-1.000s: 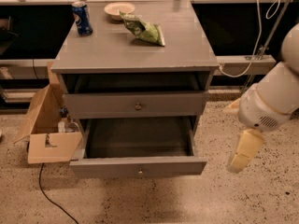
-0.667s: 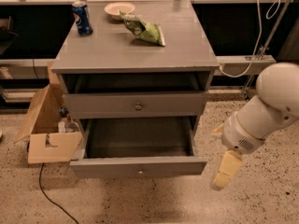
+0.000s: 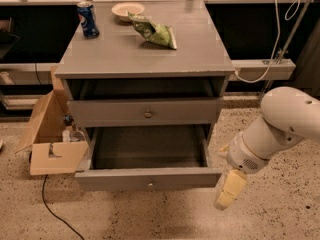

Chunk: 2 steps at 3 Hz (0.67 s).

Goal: Close middle drawer

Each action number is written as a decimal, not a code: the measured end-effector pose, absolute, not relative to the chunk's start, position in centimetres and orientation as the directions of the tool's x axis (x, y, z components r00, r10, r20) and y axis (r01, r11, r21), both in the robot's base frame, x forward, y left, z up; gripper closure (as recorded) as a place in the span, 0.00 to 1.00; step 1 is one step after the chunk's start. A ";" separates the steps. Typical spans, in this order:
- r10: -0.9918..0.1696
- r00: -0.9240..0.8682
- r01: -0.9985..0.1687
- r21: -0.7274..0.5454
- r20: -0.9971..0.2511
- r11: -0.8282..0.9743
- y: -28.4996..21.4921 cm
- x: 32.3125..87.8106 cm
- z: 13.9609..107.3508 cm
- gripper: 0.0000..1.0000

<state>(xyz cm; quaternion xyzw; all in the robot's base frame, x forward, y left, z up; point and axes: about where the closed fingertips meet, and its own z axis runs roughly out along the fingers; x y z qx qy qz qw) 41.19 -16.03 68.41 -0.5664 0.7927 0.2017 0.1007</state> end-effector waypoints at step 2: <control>-0.886 -0.327 -0.942 0.187 -0.328 0.278 -15.8 42.5 63.5 0.00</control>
Offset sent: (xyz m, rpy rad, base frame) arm 0.0249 0.0040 -0.1284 -0.0465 0.0430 0.1079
